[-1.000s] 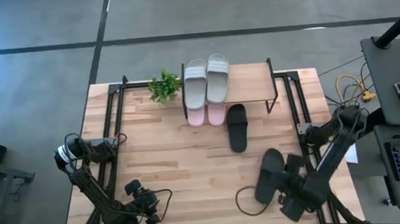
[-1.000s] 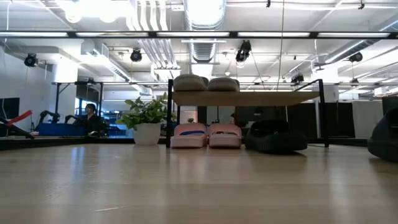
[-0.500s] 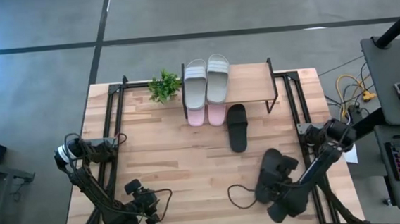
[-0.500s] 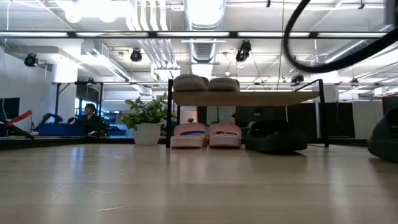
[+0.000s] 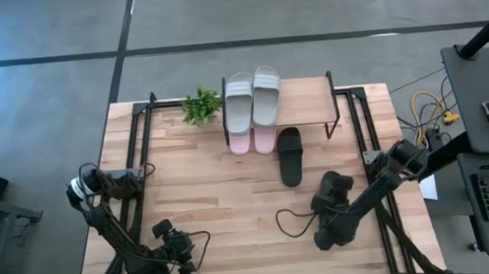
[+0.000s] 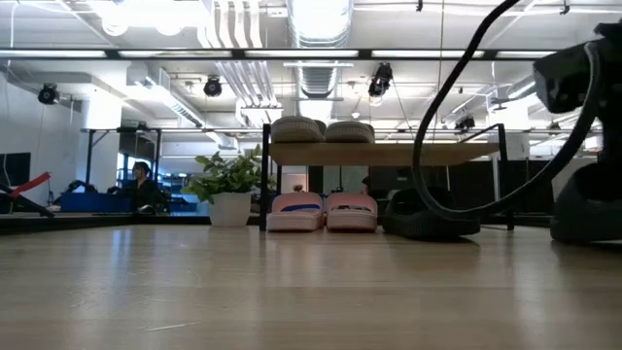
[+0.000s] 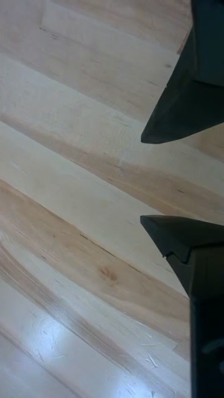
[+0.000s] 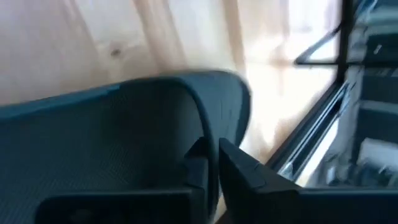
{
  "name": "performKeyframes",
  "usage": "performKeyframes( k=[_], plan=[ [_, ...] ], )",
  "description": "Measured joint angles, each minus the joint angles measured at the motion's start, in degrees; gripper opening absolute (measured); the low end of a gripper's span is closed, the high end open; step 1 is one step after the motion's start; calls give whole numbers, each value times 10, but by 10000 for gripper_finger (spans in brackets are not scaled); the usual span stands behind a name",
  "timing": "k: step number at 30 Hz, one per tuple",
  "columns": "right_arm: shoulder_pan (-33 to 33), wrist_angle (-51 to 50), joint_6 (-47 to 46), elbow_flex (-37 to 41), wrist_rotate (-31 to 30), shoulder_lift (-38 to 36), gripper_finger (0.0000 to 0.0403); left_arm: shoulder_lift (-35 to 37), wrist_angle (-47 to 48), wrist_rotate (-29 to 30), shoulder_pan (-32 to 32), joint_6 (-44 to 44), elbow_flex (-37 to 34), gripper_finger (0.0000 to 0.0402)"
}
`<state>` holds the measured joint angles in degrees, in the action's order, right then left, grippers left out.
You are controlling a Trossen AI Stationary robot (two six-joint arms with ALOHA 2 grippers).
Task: Pick and place slides into the shelf
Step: Put the bottom black slides under the shelf
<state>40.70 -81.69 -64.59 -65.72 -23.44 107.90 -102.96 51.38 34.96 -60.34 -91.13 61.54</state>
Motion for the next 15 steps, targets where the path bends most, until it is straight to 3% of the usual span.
performKeyframes(
  k=[6, 15],
  plan=[
    [-40, 19, 90, 28, -107, -36, 14, 0, 0, 0, 0, 0, 0, 184],
    [-134, 37, 140, 110, -191, -106, 14, 0, 0, -1, 0, 0, 0, 184]
  ],
)
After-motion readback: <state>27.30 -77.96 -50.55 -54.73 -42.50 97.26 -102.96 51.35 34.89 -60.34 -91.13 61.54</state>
